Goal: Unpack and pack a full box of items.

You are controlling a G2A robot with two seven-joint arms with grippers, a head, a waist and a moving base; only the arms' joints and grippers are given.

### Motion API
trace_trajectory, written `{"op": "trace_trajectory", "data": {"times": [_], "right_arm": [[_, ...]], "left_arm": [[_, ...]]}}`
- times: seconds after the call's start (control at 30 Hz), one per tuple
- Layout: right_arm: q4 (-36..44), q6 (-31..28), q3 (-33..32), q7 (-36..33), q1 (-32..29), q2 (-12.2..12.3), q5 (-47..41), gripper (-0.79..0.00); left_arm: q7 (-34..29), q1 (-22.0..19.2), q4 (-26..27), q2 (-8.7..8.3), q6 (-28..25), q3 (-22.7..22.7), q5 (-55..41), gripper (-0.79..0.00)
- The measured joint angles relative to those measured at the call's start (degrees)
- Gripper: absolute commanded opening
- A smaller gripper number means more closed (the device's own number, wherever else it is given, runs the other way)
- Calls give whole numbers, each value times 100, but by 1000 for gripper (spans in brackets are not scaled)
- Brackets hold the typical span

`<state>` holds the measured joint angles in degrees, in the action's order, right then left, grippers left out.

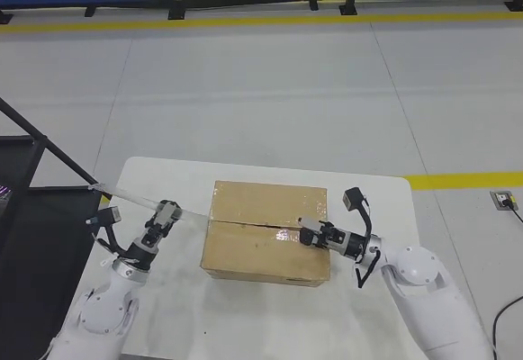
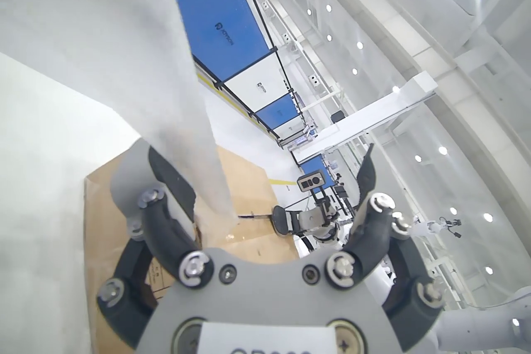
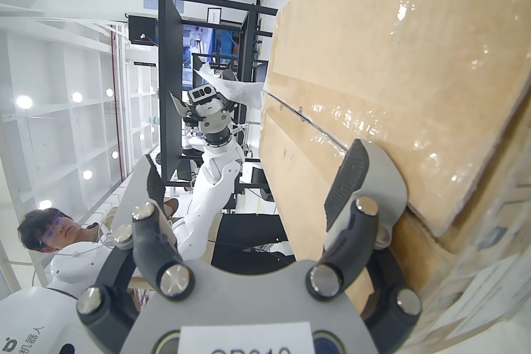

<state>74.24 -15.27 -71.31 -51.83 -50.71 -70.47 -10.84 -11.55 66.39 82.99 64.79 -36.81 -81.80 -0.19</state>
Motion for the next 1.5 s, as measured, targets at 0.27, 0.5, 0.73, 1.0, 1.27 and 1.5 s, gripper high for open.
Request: {"op": "trace_trajectory", "data": {"times": [0.27, 0.5, 0.73, 1.0, 1.27, 1.5], "right_arm": [[355, -531, -180, 134, -282, 55, -73, 0], [742, -770, -361, 155, -648, 123, -64, 0], [902, -973, -533, 124, -968, 189, -117, 0], [809, -1177, -653, 79, -1124, 239, -259, 0], [659, -1365, -692, 18, -1176, 275, -386, 0], [591, -1581, -793, -48, -1284, 317, -567, 0]], "left_arm": [[-21, 202, 554, -2, 153, -75, 254, 0], [-116, 178, 827, 10, 292, -23, 461, 0], [-210, 94, 953, 32, 501, 122, 829, 0], [-280, -28, 1010, 72, 612, 367, 1073, 0], [-408, -263, 1026, 125, 828, 682, 1346, 0], [-477, -463, 934, 172, 1005, 928, 1593, 0]]}}
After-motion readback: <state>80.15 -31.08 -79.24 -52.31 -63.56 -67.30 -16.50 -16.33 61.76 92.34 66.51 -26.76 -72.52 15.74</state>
